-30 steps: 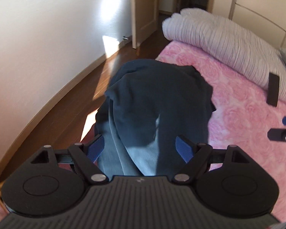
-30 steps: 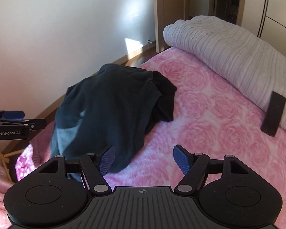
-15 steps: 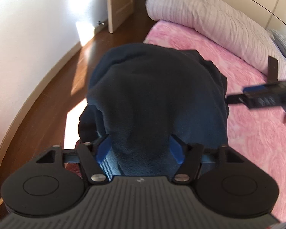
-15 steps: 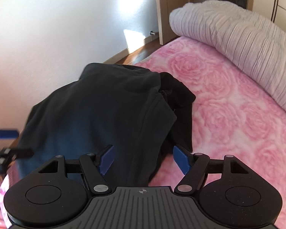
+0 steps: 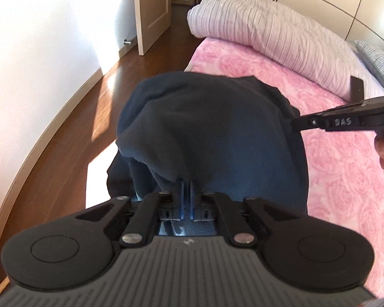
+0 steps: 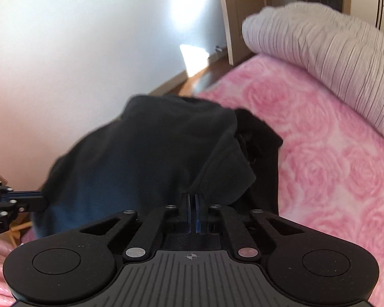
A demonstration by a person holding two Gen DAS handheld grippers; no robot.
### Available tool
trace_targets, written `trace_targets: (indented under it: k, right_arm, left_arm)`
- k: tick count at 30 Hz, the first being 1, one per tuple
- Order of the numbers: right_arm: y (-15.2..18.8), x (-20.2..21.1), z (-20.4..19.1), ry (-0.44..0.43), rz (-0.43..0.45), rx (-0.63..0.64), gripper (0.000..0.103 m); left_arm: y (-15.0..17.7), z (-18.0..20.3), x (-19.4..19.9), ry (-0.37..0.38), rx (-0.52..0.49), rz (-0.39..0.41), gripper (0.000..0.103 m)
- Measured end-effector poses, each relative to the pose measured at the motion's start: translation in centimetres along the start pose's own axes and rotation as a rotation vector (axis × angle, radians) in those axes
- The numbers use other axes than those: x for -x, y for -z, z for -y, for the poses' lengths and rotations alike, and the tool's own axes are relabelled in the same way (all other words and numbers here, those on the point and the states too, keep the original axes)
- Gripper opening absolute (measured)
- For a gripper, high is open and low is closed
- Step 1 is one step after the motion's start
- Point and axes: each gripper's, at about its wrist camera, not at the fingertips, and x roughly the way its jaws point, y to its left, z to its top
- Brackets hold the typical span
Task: Fold clothes
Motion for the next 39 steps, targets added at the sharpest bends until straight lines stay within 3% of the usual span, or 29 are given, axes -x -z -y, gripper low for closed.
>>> trace_targets:
  k: [6,10,11,14,16,17,19,22,25,27,29,31,32,33,36,39]
  right_arm:
    - [-0.9,6.3,-0.8,-0.055,0.113,-0.033,0.0]
    - [0.8,8.6,-0.9,-0.038,0.094,-0.014,0.0]
    - [1.4,8.6,-0.7,-0.028,0.073,-0.009,0.0]
    - [2.7,7.3,-0.1,0.016,0.003,-0.004,0.0]
    - [3.2,6.3,0.1,0.042,-0.019,-0.001,0.018]
    - [3.4,5.8,0.0,0.046,-0.014,0.003,0.05]
    - [3.6,4.9,0.0,0.043,0.0,0.004,0.078]
    - [3.2,3.1,-0.1,0.003,-0.011,-0.001,0.078]
    - [2.2,0.5,-0.1,-0.01,-0.02,-0.016,0.078]
    - [1.6,-0.9,-0.2,-0.008,-0.032,-0.02,0.078]
    - [1.5,-1.0,-0.5,-0.012,-0.033,-0.013,0.078]
    - [1.4,-1.1,-0.9,-0.017,-0.034,-0.005,0.054]
    - [1.4,-1.1,-1.0,-0.019,-0.035,-0.002,0.029]
    - [1.3,-1.1,-1.2,-0.021,-0.036,0.002,0.011]
    - [1.2,-1.3,-1.8,-0.028,-0.038,0.013,0.005]
    - [0.4,1.8,-2.0,-0.045,0.013,0.0,0.004]
  left_arm:
    - [0.3,1.6,3.9,0.041,-0.068,0.072,0.0]
    - [1.7,3.1,4.3,0.044,-0.116,0.063,0.0]
    - [2.0,3.2,3.9,0.026,-0.114,0.056,0.008]
    - [2.4,2.8,2.6,-0.015,-0.072,0.039,0.045]
    - [2.5,2.2,1.7,-0.02,-0.038,0.035,0.046]
    - [2.3,1.8,1.2,-0.019,-0.019,0.033,0.046]
    - [1.9,0.9,0.0,-0.008,0.015,0.023,0.046]
    - [1.4,-0.5,-2.0,-0.006,0.056,0.002,0.044]
    - [0.8,-1.9,-3.2,0.041,0.091,-0.011,0.04]
    - [0.7,-2.2,-3.4,0.057,0.083,-0.019,0.026]
    - [0.6,-2.5,-3.6,0.071,0.076,-0.025,0.018]
    - [0.7,-2.7,-3.4,0.081,0.082,-0.019,0.013]
    - [0.8,-2.9,-3.2,0.091,0.094,-0.014,0.012]
    - [0.8,-3.1,-3.1,0.099,0.109,-0.01,0.011]
    - [0.9,-3.3,-1.9,0.11,0.133,0.009,0.008]
    - [0.4,-2.7,0.3,0.112,0.126,0.05,0.008]
